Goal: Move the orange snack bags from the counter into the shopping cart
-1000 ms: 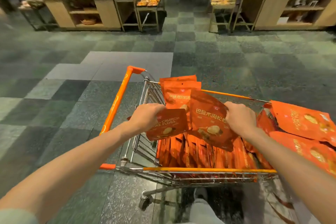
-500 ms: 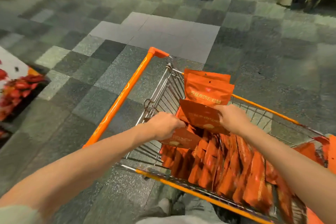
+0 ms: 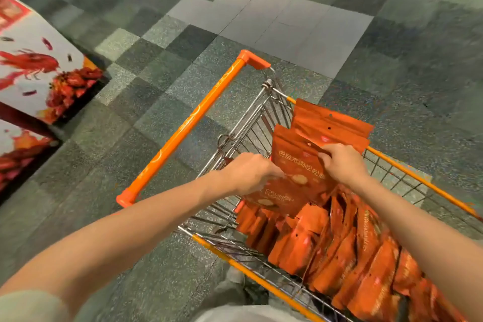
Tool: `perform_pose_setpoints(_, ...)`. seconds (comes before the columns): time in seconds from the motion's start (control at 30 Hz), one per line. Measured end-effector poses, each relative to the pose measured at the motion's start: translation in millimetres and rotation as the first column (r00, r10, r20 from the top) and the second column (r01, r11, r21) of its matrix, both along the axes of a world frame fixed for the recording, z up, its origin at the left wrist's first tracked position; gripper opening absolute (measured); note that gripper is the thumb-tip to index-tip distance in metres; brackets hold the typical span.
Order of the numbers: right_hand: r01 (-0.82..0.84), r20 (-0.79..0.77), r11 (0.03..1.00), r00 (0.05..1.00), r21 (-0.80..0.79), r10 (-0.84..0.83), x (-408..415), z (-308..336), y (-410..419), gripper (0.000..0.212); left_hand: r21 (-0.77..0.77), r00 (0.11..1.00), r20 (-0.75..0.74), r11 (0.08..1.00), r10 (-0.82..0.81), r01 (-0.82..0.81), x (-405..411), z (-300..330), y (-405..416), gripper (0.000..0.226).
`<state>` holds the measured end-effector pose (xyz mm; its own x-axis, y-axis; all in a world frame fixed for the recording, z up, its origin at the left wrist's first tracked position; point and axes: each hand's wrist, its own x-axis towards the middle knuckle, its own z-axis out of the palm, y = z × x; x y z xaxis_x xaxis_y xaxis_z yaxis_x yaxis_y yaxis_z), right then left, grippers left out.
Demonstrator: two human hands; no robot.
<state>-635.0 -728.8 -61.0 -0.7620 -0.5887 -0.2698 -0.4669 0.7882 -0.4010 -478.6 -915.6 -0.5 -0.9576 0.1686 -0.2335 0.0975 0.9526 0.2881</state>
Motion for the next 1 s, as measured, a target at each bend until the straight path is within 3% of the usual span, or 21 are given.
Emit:
perform_pose_setpoints(0.17, 0.023, 0.087, 1.0, 0.996, 0.013, -0.024, -16.2, -1.7, 7.1, 0.014, 0.078, 0.999, -0.034, 0.997, 0.014, -0.011, -30.3, 2.6, 13.9, 0.028)
perform_pose_setpoints(0.33, 0.076, 0.123, 0.997, 0.99, -0.003, -0.075, -31.0, 2.0, 21.3, 0.025, 0.014, 0.997, -0.046, 0.998, 0.056, -0.055, -70.5, -12.3, 20.4, 0.034)
perform_pose_setpoints(0.5, 0.184, 0.213, 0.983, 0.961, -0.022, -0.176, -36.3, 4.8, 42.6, 0.017, -0.032, 0.987, -0.016, 0.987, 0.16, -0.16, -100.5, -30.7, 27.0, 0.027)
perform_pose_setpoints(0.63, 0.216, 0.253, 0.976, 0.946, -0.022, -0.204, -31.5, 8.9, 52.9, 0.015, -0.093, 0.992, 0.022, 0.988, 0.124, -0.121, -105.4, -40.1, 37.3, 0.022)
perform_pose_setpoints(0.83, 0.262, 0.219, 0.964, 0.944, -0.037, -0.248, -14.8, 22.5, 59.2, 0.024, -0.122, 0.991, 0.048, 0.986, 0.124, -0.117, -98.3, -40.0, 33.7, 0.026)
perform_pose_setpoints(1.0, 0.283, 0.143, 0.956, 0.952, -0.073, -0.271, 7.4, 47.2, 55.6, 0.03, -0.11, 0.995, -0.026, 0.989, 0.093, -0.096, -83.6, -25.8, 22.6, 0.034)
